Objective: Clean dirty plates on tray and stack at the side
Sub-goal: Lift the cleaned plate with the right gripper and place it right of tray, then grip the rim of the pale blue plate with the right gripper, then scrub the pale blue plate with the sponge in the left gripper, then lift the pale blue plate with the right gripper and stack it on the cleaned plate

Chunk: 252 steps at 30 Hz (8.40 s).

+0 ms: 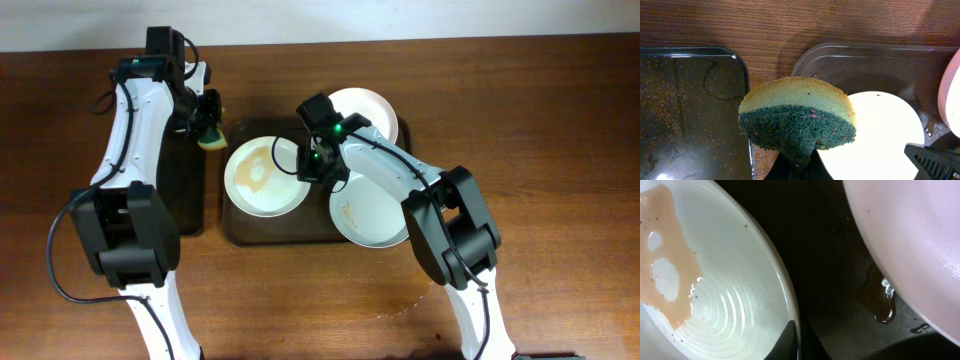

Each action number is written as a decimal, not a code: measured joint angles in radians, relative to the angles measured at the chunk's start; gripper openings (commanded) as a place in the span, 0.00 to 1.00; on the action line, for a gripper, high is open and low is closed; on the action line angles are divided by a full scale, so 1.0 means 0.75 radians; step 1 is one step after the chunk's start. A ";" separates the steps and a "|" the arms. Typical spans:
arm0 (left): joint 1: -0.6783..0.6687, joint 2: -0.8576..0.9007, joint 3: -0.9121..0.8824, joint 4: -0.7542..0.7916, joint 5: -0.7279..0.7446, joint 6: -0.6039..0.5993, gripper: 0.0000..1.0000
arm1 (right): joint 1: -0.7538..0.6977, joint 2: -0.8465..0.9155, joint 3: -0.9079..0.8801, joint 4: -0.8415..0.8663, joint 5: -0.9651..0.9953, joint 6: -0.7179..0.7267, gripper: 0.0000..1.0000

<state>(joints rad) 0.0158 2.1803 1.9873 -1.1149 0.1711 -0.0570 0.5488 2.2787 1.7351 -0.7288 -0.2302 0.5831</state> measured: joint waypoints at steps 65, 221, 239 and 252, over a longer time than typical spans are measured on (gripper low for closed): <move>-0.003 0.000 0.000 0.006 0.000 0.000 0.01 | -1.151 -0.676 -0.640 0.067 0.304 -0.355 0.04; -0.260 -0.344 -0.468 0.355 -0.310 -0.259 0.01 | -0.004 -0.948 -0.564 -0.066 0.661 0.027 0.04; -0.260 -0.344 -0.468 0.389 -0.247 -0.259 0.01 | 0.564 -0.948 -0.566 -0.105 2.346 -0.117 0.04; -0.260 -0.344 -0.469 0.385 -0.242 -0.259 0.01 | -0.927 -0.921 -0.566 -0.101 0.576 -0.194 0.04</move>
<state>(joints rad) -0.1791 1.9224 1.6356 -0.8261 -0.0105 -0.2516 -0.1463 1.5883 1.3109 -0.8043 0.2016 0.4374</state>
